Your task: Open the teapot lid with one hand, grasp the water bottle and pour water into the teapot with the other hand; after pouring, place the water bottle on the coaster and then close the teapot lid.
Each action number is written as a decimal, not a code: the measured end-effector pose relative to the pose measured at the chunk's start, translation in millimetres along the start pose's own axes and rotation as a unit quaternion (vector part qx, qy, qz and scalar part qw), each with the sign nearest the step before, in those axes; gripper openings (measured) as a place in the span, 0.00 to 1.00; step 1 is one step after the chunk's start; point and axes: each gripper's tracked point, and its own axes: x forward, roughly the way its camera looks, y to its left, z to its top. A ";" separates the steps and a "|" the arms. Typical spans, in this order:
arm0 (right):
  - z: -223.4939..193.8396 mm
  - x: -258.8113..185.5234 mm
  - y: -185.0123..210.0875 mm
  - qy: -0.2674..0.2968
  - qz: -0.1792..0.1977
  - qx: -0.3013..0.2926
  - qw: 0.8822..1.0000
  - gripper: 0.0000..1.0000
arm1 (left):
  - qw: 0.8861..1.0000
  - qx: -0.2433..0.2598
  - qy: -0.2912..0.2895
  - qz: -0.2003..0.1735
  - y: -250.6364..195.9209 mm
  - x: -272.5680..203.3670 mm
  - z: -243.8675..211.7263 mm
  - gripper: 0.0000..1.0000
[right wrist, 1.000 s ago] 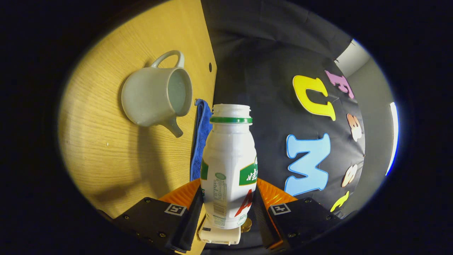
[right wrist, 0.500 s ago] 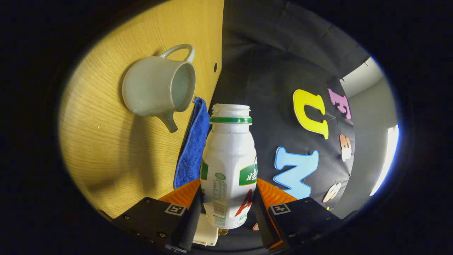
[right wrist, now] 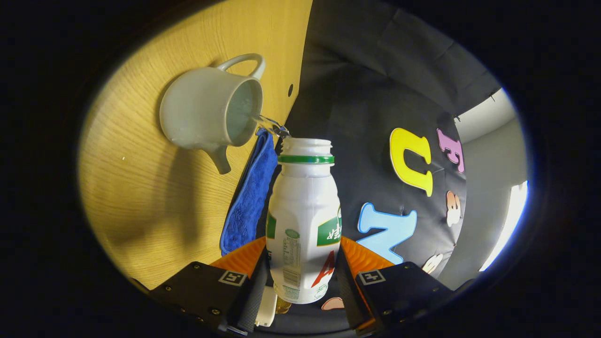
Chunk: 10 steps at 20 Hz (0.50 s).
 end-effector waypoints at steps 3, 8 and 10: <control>-2.2 0.2 -4.0 0.000 -0.004 -0.013 1.000 0.71 | 1.000 0.000 0.001 0.000 1.1 0.3 0.4 0.17; -2.5 0.3 -10.3 -0.003 -0.010 -0.029 1.000 0.71 | 1.000 0.004 -0.001 -0.001 -2.1 -0.9 1.1 0.17; -3.7 1.7 -12.8 -0.004 -0.011 -0.034 0.999 0.71 | 1.000 0.003 0.000 -0.003 -4.4 -2.1 -0.1 0.17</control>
